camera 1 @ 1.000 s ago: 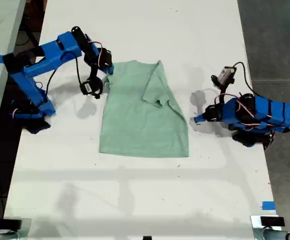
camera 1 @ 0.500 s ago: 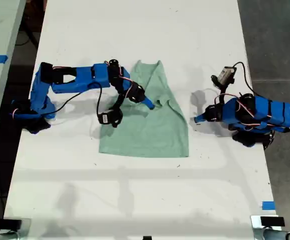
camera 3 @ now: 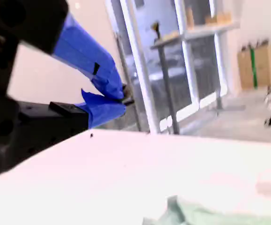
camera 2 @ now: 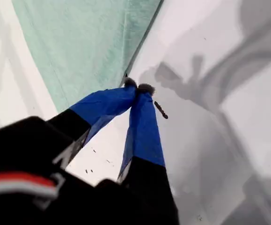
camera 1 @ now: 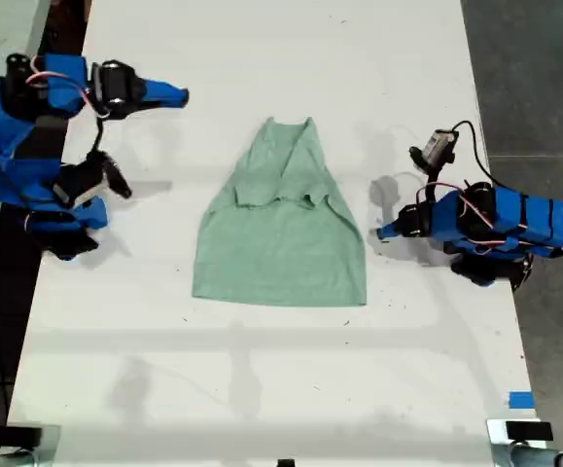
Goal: Fold t shirt
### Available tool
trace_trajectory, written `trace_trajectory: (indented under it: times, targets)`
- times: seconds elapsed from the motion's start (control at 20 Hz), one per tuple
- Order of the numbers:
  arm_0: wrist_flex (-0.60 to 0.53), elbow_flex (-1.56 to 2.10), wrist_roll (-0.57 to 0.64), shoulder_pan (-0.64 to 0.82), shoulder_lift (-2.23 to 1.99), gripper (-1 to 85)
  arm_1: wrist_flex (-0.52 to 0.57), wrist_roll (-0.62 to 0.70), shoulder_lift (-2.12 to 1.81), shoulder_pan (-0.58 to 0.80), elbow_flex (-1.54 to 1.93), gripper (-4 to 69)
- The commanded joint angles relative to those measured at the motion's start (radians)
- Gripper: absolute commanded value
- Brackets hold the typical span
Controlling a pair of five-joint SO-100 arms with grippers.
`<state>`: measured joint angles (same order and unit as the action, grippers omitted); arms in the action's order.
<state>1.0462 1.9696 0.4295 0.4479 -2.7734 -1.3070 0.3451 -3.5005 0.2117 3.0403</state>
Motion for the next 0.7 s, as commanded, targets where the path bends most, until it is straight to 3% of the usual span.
trace_trajectory:
  times: [0.0, 0.05, 0.15, 0.25, 0.35, 0.65]
  targets:
    - [-0.232, 0.621, -0.126, -0.127, -0.494, -0.1, 0.028, -0.008, -0.009, -0.005, 0.044, 0.9]
    - [-0.29, 0.834, -0.149, -0.153, -0.649, -0.1, 0.028, -0.009, -0.009, -0.005, 0.046, 0.9]
    - [-0.213, 1.074, -0.155, -0.124, -0.822, -0.1, 0.026, -0.009, -0.009, -0.003, 0.046, 0.9]
    - [-0.202, 1.232, -0.081, -0.025, -0.813, -0.1, 0.025, -0.012, -0.009, -0.002, 0.048, 0.9]
    - [-0.204, 1.2, -0.08, -0.092, -0.83, -0.1, 0.023, -0.014, -0.009, 0.0, 0.048, 0.9]
    - [-0.192, 1.212, -0.104, -0.087, -0.83, 0.0, 0.028, -0.014, -0.009, -0.002, 0.048, 0.9]
